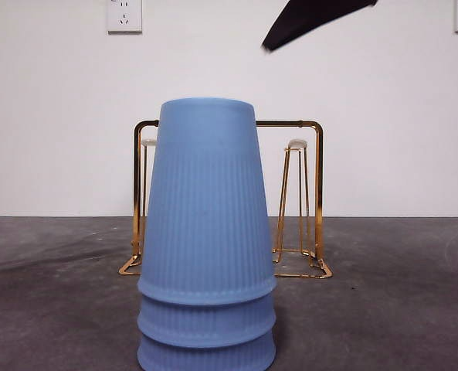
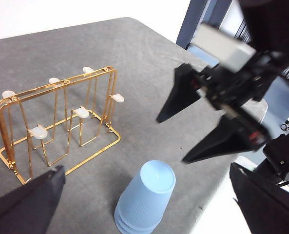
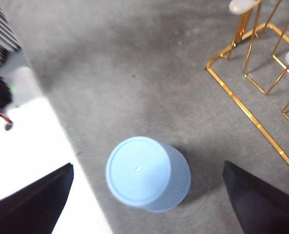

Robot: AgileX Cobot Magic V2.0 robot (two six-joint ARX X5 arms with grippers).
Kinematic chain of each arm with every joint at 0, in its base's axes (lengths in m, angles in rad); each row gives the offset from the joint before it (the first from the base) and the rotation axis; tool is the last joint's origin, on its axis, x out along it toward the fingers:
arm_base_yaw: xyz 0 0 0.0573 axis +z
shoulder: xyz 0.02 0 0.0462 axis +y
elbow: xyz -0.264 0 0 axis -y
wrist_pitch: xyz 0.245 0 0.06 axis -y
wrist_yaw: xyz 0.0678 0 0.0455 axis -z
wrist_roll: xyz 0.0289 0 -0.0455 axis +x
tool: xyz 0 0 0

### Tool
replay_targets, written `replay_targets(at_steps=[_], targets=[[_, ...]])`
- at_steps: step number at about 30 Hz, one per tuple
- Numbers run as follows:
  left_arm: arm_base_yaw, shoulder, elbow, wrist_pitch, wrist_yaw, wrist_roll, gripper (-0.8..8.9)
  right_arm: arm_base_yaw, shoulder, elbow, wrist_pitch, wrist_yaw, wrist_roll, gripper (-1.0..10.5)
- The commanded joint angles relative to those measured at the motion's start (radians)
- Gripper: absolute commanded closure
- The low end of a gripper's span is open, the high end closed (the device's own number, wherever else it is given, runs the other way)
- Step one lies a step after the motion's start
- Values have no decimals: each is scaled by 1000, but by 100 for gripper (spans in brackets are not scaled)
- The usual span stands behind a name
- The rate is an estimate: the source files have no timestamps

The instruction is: Pick the top cup and place it on cupholder, pick up the mid cup and place it on cupholder, last pick the bottom cup and place it on cupholder.

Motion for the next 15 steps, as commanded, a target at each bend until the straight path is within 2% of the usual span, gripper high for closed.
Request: replay_targets(at_steps=[1,15], targets=[[-4,-6,20,-4,8,0,284,28,58,34,5,29,9,455],[-14,-18,20,-19,8,0,284,78,230,38,0,51,10,455]])
